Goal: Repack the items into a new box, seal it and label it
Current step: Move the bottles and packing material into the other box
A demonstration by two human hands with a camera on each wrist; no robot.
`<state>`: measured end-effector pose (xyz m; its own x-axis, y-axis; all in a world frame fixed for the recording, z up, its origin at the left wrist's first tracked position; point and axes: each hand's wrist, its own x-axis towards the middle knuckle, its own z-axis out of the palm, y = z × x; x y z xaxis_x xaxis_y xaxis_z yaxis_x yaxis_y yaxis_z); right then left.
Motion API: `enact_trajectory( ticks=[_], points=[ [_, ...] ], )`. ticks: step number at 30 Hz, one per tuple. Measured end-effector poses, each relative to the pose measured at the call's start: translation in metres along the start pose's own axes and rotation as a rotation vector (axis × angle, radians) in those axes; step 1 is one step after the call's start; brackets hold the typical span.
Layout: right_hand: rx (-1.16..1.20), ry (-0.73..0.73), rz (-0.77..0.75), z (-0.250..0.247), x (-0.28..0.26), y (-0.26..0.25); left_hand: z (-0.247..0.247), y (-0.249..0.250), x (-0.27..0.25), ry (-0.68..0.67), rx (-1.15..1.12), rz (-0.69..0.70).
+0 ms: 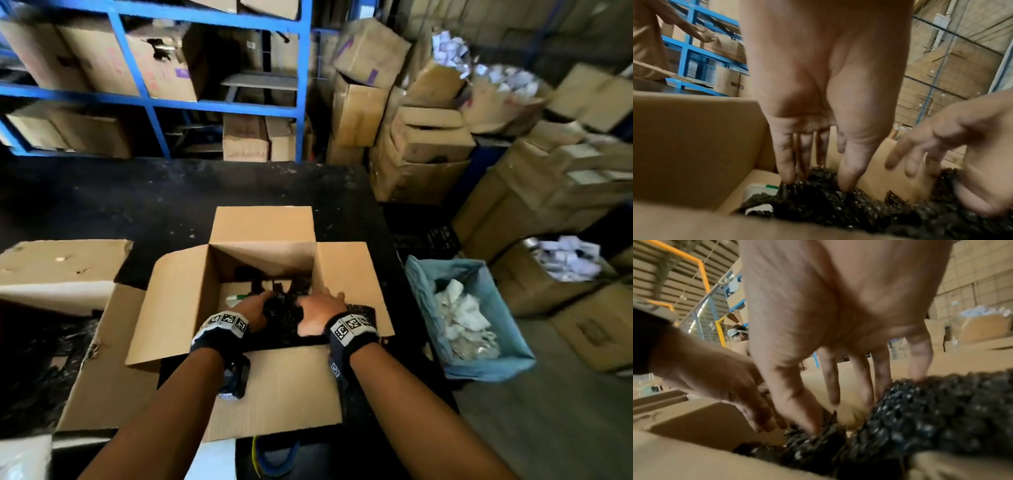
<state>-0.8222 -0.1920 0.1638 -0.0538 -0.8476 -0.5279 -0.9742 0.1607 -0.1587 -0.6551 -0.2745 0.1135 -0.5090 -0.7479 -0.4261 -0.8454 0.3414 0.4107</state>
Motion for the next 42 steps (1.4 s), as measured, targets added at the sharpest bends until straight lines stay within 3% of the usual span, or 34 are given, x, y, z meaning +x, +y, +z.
enact_trajectory(
  ticks=[2,5,10,12,14,17,20,23,25,27,30,34,36,38,40,42],
  points=[
    [-0.065,-0.063,-0.011,0.008,0.0,0.003,0.009,0.004,0.003,-0.073,0.039,-0.001],
    [0.013,0.011,-0.02,0.01,0.001,0.003,0.021,0.003,0.007,-0.102,0.014,-0.067],
    [0.475,0.3,-0.091,-0.001,-0.001,-0.001,0.018,0.014,-0.002,0.066,-0.038,0.003],
    [0.609,0.287,-0.109,-0.001,-0.003,0.0,0.014,0.015,-0.002,0.096,0.005,-0.019],
    [0.614,0.24,-0.15,0.002,-0.006,0.006,0.011,0.013,0.003,0.139,0.025,-0.104],
    [0.616,0.375,-0.192,0.004,-0.016,0.027,0.009,0.024,0.007,0.202,0.029,-0.174],
    [0.639,0.576,-0.156,0.006,-0.021,0.066,0.014,0.057,0.006,0.264,-0.023,-0.093],
    [0.576,0.691,0.053,0.006,-0.022,0.114,0.028,0.092,0.006,0.285,-0.149,0.088],
    [0.603,0.608,0.277,0.007,-0.028,0.138,0.039,0.109,0.008,0.234,-0.192,0.086],
    [0.729,0.452,0.391,0.017,-0.024,0.16,0.045,0.123,0.006,0.191,-0.214,0.016],
    [0.987,0.336,0.34,0.026,-0.015,0.176,0.049,0.128,0.007,0.107,-0.304,-0.135],
    [1.23,0.408,0.139,0.003,-0.03,0.17,0.042,0.121,0.009,0.056,-0.295,-0.352],
    [1.163,0.483,0.102,-0.006,-0.032,0.168,0.033,0.124,0.007,0.1,-0.286,-0.331],
    [1.007,0.504,0.201,-0.01,-0.031,0.165,0.024,0.128,0.008,0.158,-0.287,-0.279],
    [1.001,0.362,0.304,-0.001,-0.024,0.167,0.018,0.132,0.01,0.192,-0.292,-0.233],
    [1.185,0.244,0.275,0.009,-0.024,0.168,0.015,0.138,0.011,0.195,-0.292,-0.201]
  ],
)
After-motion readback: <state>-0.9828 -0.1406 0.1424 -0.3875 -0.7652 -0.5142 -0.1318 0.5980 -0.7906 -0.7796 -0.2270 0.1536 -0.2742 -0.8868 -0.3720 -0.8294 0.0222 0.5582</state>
